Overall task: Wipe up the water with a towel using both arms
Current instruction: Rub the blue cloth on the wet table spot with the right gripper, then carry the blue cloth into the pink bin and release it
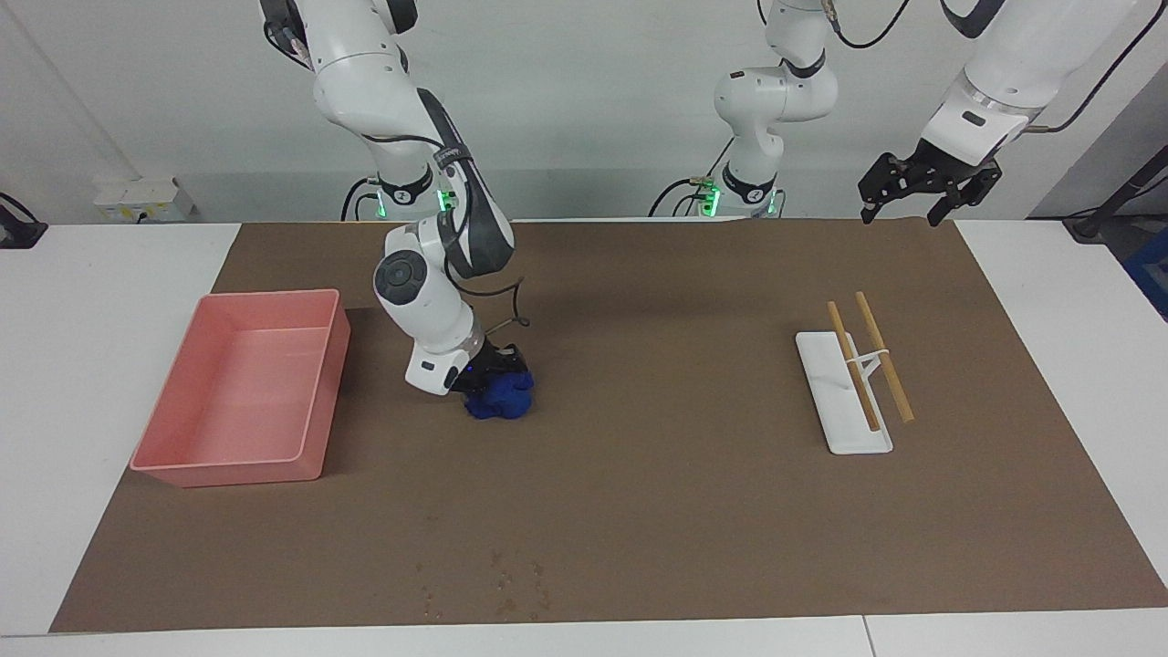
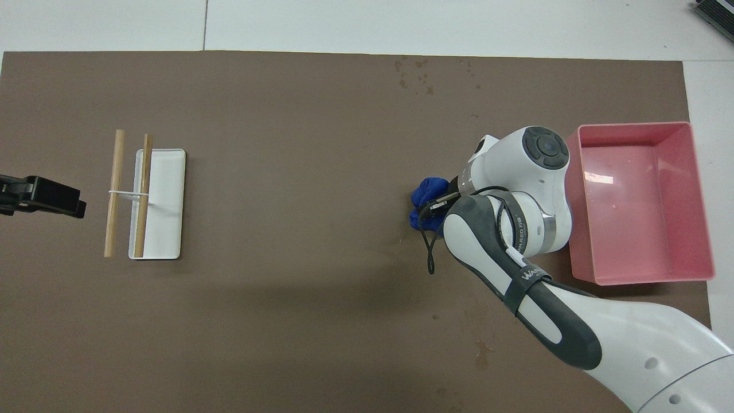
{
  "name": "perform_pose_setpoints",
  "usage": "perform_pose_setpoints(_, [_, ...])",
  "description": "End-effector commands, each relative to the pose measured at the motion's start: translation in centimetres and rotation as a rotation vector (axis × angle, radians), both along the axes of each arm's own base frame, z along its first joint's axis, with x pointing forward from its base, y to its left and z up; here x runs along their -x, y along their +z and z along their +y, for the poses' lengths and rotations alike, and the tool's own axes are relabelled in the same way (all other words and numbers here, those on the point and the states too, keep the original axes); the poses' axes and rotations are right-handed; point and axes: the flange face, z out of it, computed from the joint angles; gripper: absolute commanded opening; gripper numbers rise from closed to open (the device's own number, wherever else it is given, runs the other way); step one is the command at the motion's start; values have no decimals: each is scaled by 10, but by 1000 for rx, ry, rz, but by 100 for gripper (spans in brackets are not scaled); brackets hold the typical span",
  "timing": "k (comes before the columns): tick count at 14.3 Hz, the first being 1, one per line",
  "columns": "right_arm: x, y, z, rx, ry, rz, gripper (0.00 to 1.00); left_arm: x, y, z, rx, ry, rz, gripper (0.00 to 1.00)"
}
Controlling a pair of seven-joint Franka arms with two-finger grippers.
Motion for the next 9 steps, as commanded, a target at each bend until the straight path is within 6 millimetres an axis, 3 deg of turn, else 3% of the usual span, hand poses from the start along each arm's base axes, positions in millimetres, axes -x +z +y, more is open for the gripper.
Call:
perform_pose_setpoints(1, [-19,32,-3,-1,12,2,0,7,1,2,-14,1,-2,100])
perform_pose_setpoints(5, [-23,69,-12,83,76,-89,0,7,1,2,-14,1,-2,100])
perform_pose_setpoints(9, [-37,104,-43,110,86,-81,0,7,1,2,-14,1,-2,100])
